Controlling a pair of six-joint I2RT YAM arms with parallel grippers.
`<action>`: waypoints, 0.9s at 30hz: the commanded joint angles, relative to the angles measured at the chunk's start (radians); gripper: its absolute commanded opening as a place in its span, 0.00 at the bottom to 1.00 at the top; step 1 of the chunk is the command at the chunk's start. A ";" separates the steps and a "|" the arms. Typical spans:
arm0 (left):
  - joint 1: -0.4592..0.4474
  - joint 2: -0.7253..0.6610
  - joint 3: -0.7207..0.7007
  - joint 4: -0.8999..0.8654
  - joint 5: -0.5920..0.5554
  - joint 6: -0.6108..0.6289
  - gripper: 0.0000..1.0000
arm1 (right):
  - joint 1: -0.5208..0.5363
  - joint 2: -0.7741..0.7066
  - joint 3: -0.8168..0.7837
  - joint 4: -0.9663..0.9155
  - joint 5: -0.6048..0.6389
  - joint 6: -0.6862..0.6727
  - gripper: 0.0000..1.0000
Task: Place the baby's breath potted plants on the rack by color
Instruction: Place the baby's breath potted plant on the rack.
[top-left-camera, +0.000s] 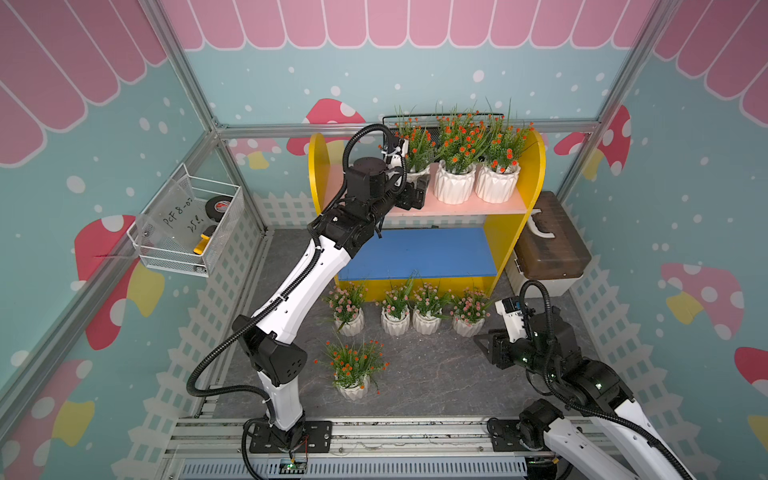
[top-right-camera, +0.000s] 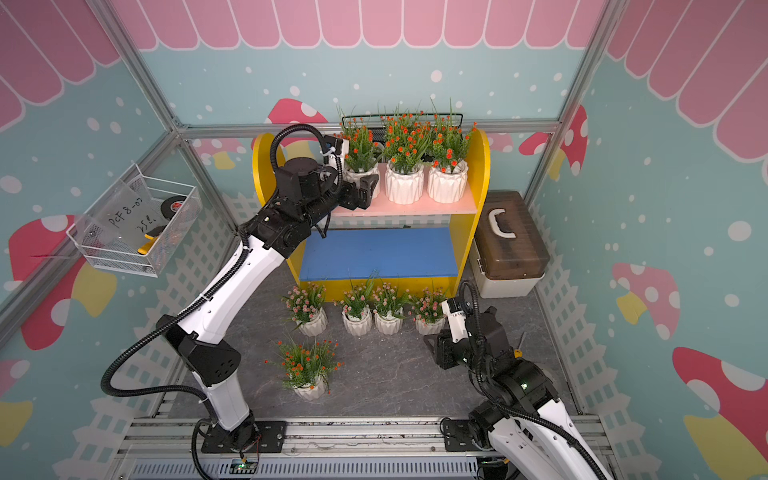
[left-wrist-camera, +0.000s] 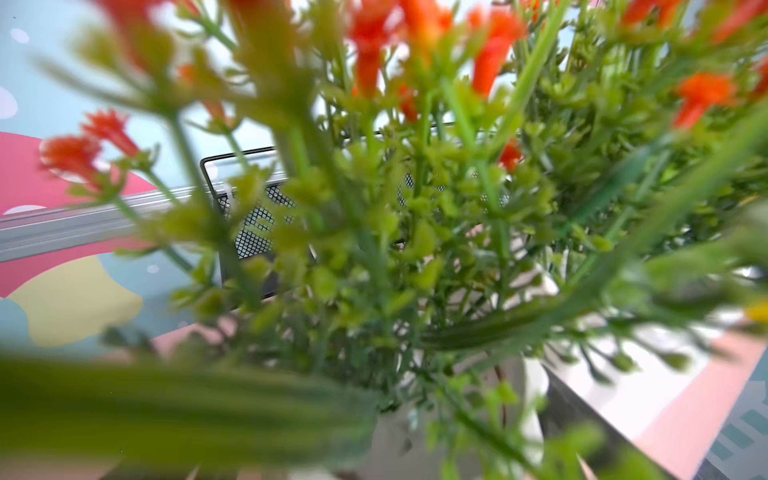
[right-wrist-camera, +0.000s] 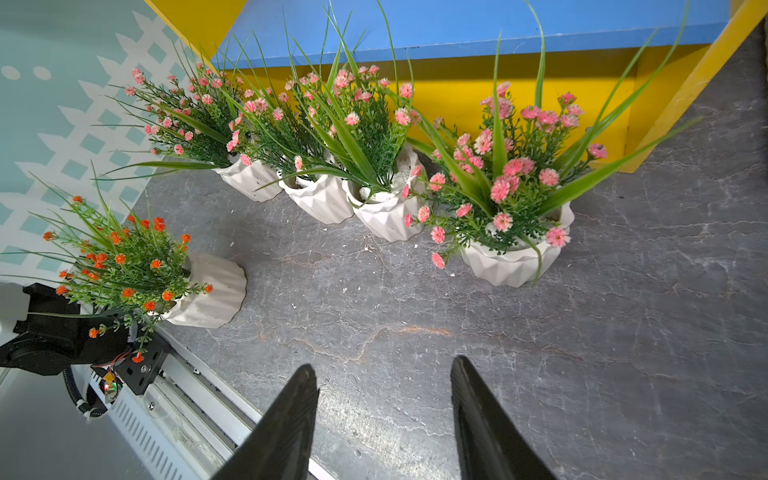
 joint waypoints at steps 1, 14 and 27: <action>0.013 -0.057 -0.046 0.035 0.010 0.000 0.99 | -0.006 0.009 -0.001 0.004 0.009 -0.004 0.51; -0.002 -0.276 -0.354 0.159 0.009 0.001 0.99 | -0.006 0.049 -0.003 0.032 0.021 -0.002 0.51; -0.192 -0.535 -0.708 0.139 -0.122 0.036 0.99 | 0.000 0.074 -0.073 0.176 -0.102 0.037 0.50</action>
